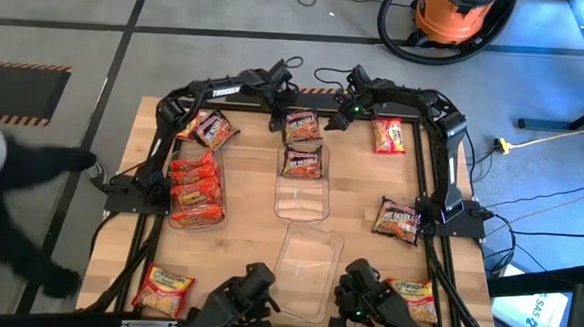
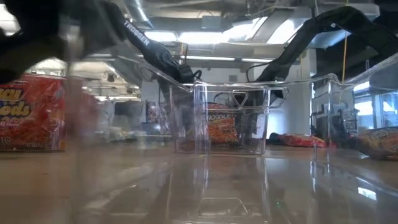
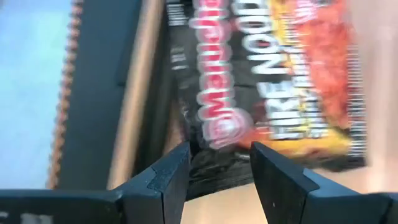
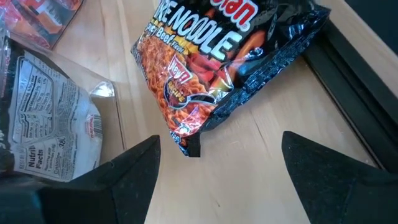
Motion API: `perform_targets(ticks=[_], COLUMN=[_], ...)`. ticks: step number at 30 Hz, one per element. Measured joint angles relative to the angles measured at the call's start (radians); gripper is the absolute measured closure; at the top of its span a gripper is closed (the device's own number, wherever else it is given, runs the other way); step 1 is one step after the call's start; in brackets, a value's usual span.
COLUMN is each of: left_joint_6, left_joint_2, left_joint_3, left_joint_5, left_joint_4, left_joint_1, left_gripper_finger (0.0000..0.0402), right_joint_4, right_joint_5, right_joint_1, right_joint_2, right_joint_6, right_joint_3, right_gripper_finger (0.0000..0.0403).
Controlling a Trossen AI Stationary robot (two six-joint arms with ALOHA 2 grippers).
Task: Sort Maruchan noodles
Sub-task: Put the black noodle pack into the top right transparent bin
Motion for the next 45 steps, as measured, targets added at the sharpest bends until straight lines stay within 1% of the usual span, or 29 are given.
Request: perform_targets(ticks=[3,6,9,12,14,17,19,22,24,28,32,37,40,45], left_joint_6=[-0.003,-0.005,-0.005,-0.006,-0.006,-0.001,-0.001,0.000,-0.002,-0.007,-0.018,0.000,0.001,0.000], left_joint_2=[0.016,0.023,0.025,0.025,0.025,0.030,0.036,0.038,0.041,0.039,0.003,-0.083,-0.139,-0.205], left_joint_3=[0.000,0.001,0.000,0.000,0.000,0.000,0.000,0.000,0.000,0.000,0.000,0.000,0.000,0.000], left_joint_5=[0.027,0.019,0.049,0.063,0.074,0.141,0.186,0.210,0.222,0.180,0.120,-0.038,-0.074,-0.145], left_joint_4=[0.053,0.095,0.083,0.072,0.067,0.063,0.059,0.061,0.056,0.056,0.040,0.007,0.008,0.003], left_joint_1=[-0.002,-0.002,0.007,0.011,0.011,0.013,0.016,0.018,0.020,0.015,0.005,-0.034,-0.057,-0.095], left_gripper_finger=[0.0239,0.0239,0.0239,0.0240,0.0248,0.0282,0.0319,0.0381,0.0394,0.0400,0.0401,0.0401,0.0401,0.0401], right_joint_4=[0.006,0.004,0.004,0.012,0.020,0.027,0.029,0.038,0.045,0.046,0.024,-0.033,-0.062,-0.100], right_joint_5=[0.001,0.001,0.026,0.027,0.030,0.035,0.037,0.037,0.037,0.037,0.044,0.123,0.145,0.143], right_joint_1=[0.009,0.020,0.027,0.026,0.024,0.024,0.024,0.024,0.024,0.024,0.024,0.026,0.025,0.024], right_joint_2=[0.000,0.000,0.000,0.000,0.000,0.000,0.000,0.000,0.000,0.000,-0.015,-0.104,-0.158,-0.245], right_joint_6=[-0.001,-0.006,-0.007,-0.007,-0.007,-0.007,-0.007,-0.003,-0.002,-0.002,-0.002,-0.023,-0.023,-0.023], right_joint_3=[0.000,0.000,0.000,0.000,0.000,0.000,0.000,0.000,0.000,0.000,0.000,0.000,0.000,0.000], right_gripper_finger=[0.0093,0.0093,0.0093,0.0093,0.0093,0.0093,0.0093,0.0093,0.0093,0.0093,0.0093,0.0093,0.0093,0.0093])
